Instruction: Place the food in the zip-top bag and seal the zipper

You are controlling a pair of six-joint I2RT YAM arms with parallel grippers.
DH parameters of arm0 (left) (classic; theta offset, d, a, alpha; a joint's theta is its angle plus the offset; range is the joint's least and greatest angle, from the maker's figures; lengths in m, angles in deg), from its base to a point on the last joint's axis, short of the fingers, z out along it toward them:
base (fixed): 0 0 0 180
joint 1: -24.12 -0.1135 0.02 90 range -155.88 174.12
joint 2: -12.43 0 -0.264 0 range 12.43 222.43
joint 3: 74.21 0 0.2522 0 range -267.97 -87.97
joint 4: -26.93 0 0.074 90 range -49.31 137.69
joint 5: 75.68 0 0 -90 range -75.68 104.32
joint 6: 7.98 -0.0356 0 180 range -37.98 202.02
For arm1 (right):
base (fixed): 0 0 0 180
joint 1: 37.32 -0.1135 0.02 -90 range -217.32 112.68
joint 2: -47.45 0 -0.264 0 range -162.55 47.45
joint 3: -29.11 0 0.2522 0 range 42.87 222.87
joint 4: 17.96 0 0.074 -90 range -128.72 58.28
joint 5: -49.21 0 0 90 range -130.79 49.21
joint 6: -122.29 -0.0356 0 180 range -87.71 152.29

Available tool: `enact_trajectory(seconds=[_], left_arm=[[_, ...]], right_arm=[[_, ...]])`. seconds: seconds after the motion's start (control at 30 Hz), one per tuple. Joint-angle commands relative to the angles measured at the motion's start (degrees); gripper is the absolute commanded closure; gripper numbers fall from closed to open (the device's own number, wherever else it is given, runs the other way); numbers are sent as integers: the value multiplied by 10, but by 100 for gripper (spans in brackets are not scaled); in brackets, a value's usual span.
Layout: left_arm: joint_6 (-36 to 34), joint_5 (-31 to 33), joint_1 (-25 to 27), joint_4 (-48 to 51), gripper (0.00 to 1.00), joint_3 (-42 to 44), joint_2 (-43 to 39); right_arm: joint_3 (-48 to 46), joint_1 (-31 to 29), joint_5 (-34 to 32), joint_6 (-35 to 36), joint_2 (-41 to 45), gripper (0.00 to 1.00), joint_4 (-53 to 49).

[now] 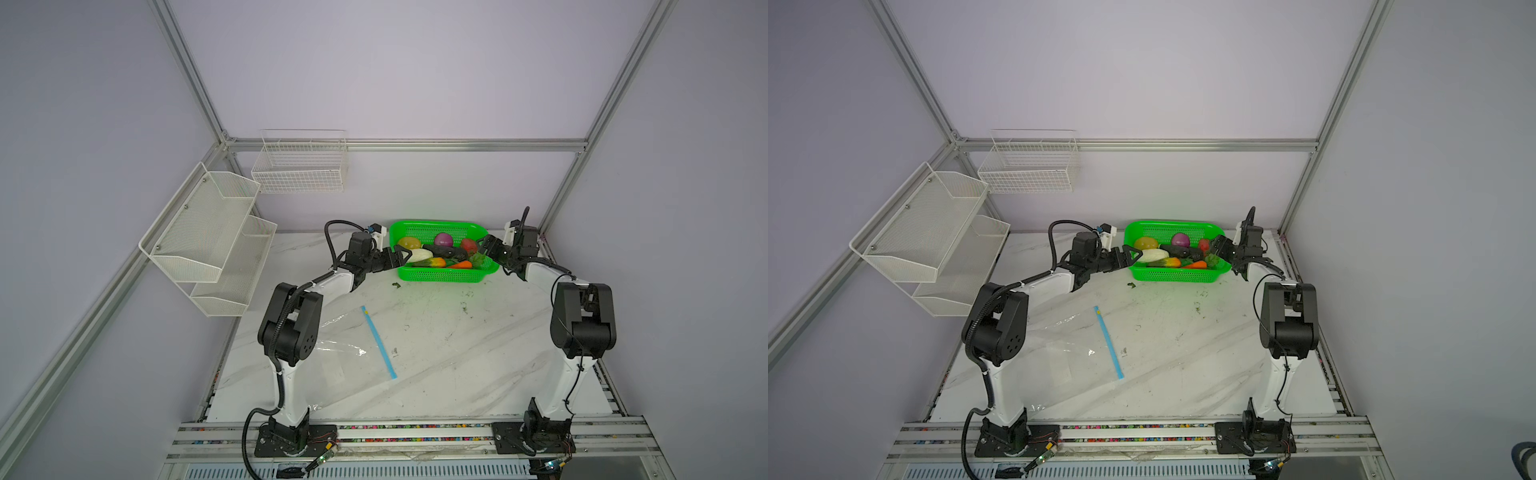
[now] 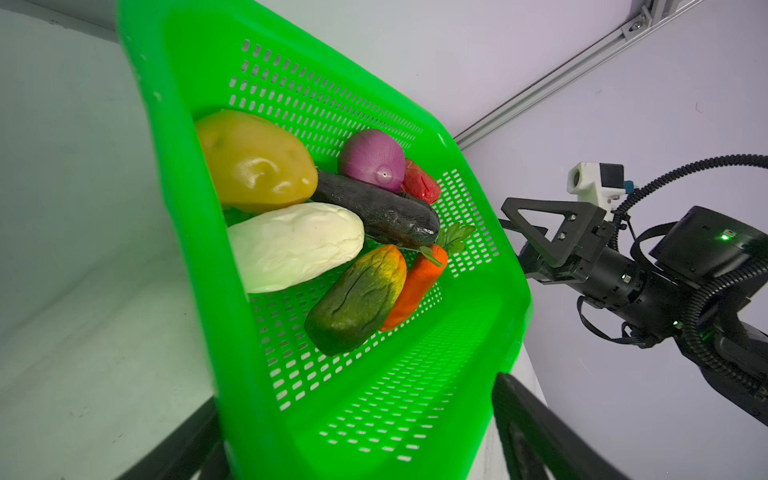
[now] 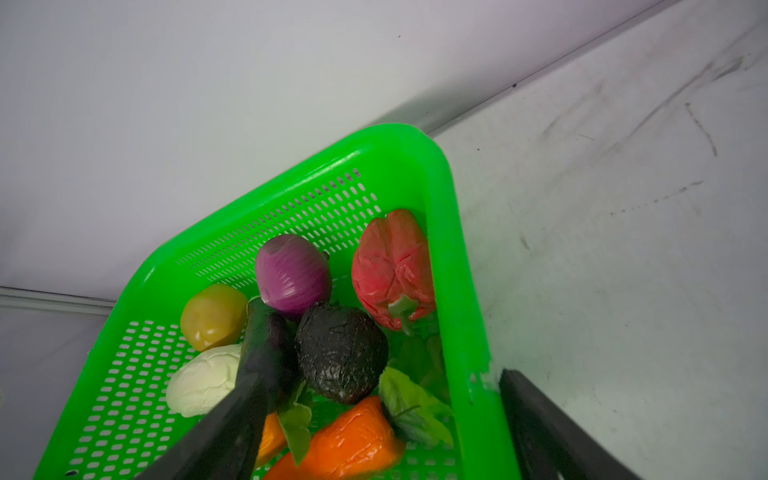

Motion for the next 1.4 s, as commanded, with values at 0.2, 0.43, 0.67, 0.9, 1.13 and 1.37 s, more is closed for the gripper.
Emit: enact_trajectory(seconds=[0.2,0.43,0.67,0.9,1.13,1.37], left_arm=[[7,-33,23,-71,10,66,-43],[12,-27,23,-89,9,87,-41],[1,-6,23,-83,7,102,-57],[0,48,20,-90,5,145,-74],[-39,137,-8,49,2,44,-79],[-3,159,-16,125,2,47,-141]], right_arm=[[-24,-39,8,-4,47,11,-10],[-39,-39,1,-9,47,11,-1],[-59,-38,-24,-7,38,11,7],[-42,-37,-74,-10,44,11,-6],[-11,-32,-94,-19,51,10,-25],[-42,-40,-90,5,122,11,-78]])
